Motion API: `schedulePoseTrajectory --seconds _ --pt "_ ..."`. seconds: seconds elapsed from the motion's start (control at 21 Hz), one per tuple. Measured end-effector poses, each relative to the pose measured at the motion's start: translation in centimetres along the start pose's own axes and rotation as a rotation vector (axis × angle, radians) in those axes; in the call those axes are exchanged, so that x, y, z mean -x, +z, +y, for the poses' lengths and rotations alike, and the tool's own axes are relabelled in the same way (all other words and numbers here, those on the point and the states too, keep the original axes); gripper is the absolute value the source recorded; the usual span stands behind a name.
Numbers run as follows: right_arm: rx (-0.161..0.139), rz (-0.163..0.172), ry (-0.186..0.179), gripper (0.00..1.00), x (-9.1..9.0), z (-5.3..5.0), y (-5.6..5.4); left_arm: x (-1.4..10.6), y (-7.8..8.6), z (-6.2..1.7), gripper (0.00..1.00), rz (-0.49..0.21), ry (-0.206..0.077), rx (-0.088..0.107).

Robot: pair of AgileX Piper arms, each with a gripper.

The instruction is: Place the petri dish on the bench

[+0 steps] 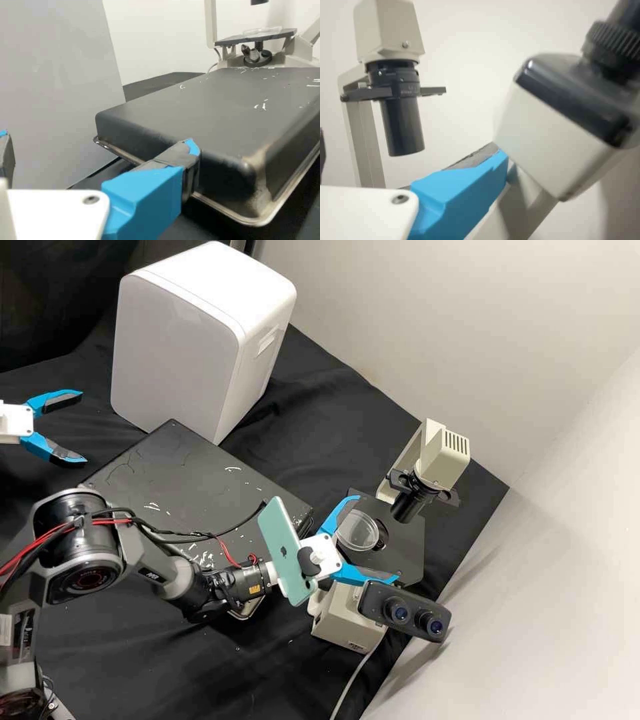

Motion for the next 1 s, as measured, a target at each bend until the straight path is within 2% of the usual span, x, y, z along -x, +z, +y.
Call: schedulePoseTrajectory --seconds 0.24,0.38,0.43,0.52,0.67,0.91,1.0 --pt "0.000 -0.003 -0.004 1.00 0.3 -0.1 0.0 -0.1 0.0 -0.29 1.00 0.002 -0.015 0.000" --pt "-0.007 -0.003 -0.006 1.00 0.3 -0.3 -0.2 -0.1 0.1 -0.30 1.00 -0.002 -0.015 0.000" --pt "-0.002 -0.003 -0.006 1.00 0.3 -0.5 -0.3 -0.1 0.1 -0.30 1.00 -0.002 -0.015 0.000" --pt "0.035 0.002 -0.015 1.00 0.5 -0.8 -0.7 -0.1 0.1 -0.30 1.00 -0.002 -0.015 0.000" --pt "0.088 0.013 -0.052 1.00 1.3 -1.5 -1.5 -0.1 0.1 -0.30 1.00 0.001 -0.015 0.002" --pt "0.197 0.052 -0.132 1.00 3.5 -3.3 -3.1 -0.1 0.2 -0.32 1.00 -0.006 -0.016 0.001" --pt "0.222 0.068 -0.136 1.00 4.1 -3.2 -3.7 -0.1 0.2 -0.32 1.00 -0.006 -0.016 0.001"
